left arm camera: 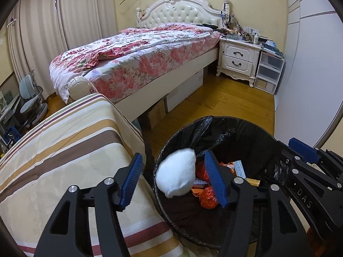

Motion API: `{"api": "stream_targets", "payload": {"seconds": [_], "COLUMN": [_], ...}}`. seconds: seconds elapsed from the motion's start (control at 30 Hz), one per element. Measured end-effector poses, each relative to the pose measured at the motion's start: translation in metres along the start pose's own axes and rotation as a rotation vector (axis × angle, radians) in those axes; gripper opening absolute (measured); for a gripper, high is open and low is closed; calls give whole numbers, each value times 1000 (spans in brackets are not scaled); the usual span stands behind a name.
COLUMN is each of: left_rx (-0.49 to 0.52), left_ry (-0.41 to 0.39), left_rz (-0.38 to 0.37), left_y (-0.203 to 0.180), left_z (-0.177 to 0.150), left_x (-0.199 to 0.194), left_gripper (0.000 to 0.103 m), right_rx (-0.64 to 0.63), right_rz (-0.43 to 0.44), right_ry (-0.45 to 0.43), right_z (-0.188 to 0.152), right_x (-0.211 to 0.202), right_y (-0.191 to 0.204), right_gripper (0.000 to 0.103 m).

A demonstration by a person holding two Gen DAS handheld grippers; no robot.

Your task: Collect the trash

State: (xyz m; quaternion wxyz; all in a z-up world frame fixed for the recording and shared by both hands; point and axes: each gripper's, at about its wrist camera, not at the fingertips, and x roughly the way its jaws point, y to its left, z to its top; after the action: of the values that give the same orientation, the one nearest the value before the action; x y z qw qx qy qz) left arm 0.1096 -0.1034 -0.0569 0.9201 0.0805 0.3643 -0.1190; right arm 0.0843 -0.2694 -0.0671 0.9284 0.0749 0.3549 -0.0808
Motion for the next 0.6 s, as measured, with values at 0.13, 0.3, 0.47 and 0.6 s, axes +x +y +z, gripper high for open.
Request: {"api": "stream_targets", "payload": {"seconds": [0.13,0.3,0.47,0.6], "left_rx": [-2,-15,-34,-49], "left_ry": [-14,-20,-30,-44], "left_rz": [9,15,24,36], "left_y": [2,9,17,26], "left_z": [-1,-4,-9,-15], "left_x": [-5,-12,-24,-37], "left_gripper": [73,77,79,80], "right_rx": [6,10,6,13], "right_rz": [-23,-44,-65,-58], "right_ry": [-17,-35,-47,-47], "right_z": [0,0,-2,-7], "right_x": [-6,-14,-26,-36], "right_y": [-2,-3,2,6], "right_gripper": [46,60,72,81]}}
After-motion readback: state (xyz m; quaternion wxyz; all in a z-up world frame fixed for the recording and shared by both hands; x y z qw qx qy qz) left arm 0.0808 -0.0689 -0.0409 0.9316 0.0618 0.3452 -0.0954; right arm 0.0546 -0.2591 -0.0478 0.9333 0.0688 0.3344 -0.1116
